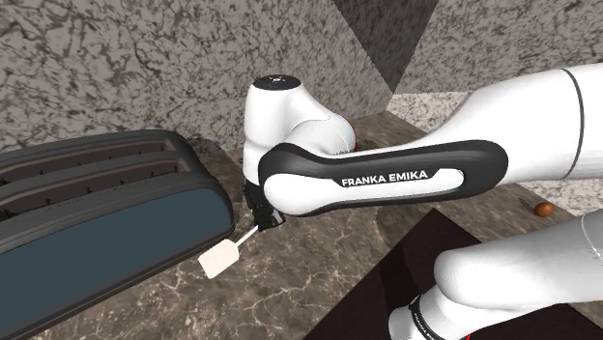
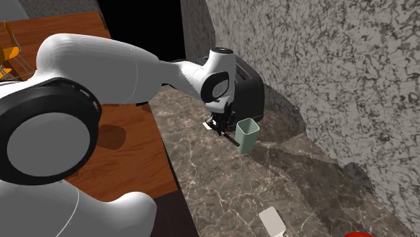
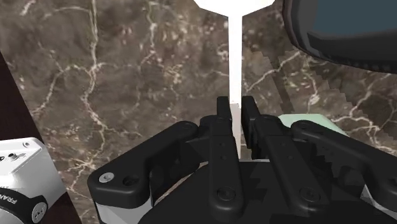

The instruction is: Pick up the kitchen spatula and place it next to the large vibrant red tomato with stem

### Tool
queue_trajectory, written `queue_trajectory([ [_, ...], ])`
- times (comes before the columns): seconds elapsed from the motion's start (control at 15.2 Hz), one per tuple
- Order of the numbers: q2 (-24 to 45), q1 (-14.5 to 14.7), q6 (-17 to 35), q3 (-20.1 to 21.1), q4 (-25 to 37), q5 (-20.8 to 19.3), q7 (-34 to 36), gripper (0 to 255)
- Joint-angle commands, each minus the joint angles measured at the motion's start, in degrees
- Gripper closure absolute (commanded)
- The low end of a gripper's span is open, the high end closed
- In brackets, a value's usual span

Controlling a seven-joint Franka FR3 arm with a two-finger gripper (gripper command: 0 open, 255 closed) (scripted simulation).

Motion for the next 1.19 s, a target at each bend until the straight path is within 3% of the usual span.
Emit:
queue_trajectory([
  [0.0,-1.14,1.01,-1.72,-1.52,0.84,0.79,-0.76,255],
  [0.59,-4.46,3.49,-9.17,-6.3,5.52,2.39,-2.6,255],
  [1.12,-5.71,3.96,-14.21,-9.78,9.14,2.3,-4.53,255],
])
